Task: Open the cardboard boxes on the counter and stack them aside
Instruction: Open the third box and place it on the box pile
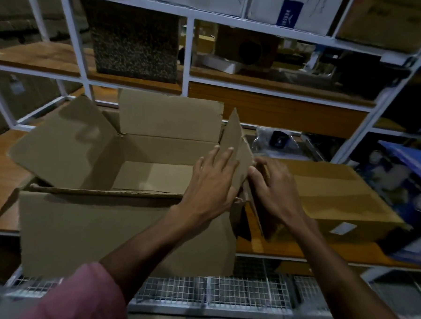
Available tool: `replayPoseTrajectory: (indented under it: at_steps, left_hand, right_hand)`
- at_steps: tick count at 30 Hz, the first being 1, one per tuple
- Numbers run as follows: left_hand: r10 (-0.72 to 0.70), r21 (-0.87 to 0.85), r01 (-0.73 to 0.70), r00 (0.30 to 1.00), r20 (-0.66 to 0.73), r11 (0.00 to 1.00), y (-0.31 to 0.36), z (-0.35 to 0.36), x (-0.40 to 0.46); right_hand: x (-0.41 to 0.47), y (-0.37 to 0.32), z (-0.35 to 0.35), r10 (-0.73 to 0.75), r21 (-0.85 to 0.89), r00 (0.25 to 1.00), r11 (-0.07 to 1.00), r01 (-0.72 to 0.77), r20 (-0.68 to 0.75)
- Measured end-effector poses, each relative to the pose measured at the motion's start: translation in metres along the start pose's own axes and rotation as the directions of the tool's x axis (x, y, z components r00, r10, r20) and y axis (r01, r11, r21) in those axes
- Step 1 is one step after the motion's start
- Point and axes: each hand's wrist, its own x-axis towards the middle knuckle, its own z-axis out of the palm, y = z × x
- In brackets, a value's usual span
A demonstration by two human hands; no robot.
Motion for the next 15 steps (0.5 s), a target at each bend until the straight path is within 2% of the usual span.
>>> replayPoseTrajectory:
  at_steps: [4, 7, 15]
  left_hand:
    - [0.069, -0.019, -0.069, 0.998, -0.014, 0.997, 0.038, 0.030, 0.028]
    - [0.104, 0.032, -0.104, 0.995, 0.003, 0.994, 0.068, 0.056, 0.054]
    - [0.010, 0.110, -0.025, 0.991, 0.135, 0.994, 0.149, 0.145, 0.119]
  right_hand:
    - [-0.001, 0.048, -0.026, 0.025, 0.018, 0.999, 1.000, -0.024, -0.036]
    - [-0.003, 0.087, -0.043, 0.027, 0.011, 0.998, 1.000, -0.027, -0.051]
    - [-0.012, 0.223, -0.108, 0.174, 0.000, 0.983, 0.985, -0.174, -0.065]
